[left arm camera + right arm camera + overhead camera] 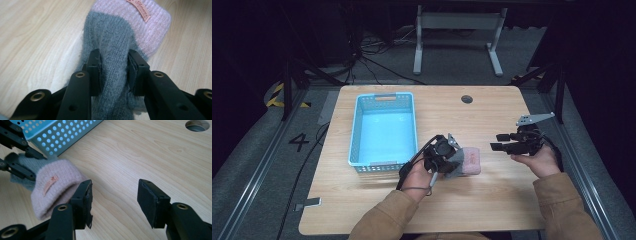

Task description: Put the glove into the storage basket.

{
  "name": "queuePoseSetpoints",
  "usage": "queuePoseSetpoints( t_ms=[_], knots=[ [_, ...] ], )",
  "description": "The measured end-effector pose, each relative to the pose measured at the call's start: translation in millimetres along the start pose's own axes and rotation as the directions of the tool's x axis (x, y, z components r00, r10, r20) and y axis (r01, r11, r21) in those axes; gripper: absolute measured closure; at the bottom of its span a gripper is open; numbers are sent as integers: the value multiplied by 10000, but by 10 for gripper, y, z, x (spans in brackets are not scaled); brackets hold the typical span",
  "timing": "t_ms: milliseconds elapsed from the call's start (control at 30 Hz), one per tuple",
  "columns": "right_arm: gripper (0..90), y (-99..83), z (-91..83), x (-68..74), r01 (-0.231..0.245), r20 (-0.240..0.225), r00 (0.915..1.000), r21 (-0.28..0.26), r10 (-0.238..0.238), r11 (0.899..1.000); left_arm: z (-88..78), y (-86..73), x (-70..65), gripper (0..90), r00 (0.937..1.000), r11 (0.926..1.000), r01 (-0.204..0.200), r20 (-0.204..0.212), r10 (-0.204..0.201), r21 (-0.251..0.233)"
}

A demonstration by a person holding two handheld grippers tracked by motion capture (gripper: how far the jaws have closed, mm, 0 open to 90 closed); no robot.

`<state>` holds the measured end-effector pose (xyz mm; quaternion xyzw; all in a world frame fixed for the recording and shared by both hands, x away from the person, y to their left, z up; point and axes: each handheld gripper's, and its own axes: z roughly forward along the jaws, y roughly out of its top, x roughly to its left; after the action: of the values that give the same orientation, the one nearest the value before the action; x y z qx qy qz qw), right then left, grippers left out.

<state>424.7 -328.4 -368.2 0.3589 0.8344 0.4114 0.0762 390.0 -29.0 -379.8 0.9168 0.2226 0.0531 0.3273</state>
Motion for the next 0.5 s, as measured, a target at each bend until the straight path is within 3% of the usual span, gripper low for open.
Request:
queuePoseSetpoints(
  t_ms=[300, 500],
  knots=[
    [466, 45, 30, -19, -58, 170, 9998, -119, 60, 9999, -280, -2, 109, 676, 10000, 9992, -5, -30, 4, -392],
    [472, 47, 33, -28, 10, 143, 9999, -87, -8, 10000, -482, -10, 269, 676, 9996, 9986, -54, -286, 39, -519]
  ],
)
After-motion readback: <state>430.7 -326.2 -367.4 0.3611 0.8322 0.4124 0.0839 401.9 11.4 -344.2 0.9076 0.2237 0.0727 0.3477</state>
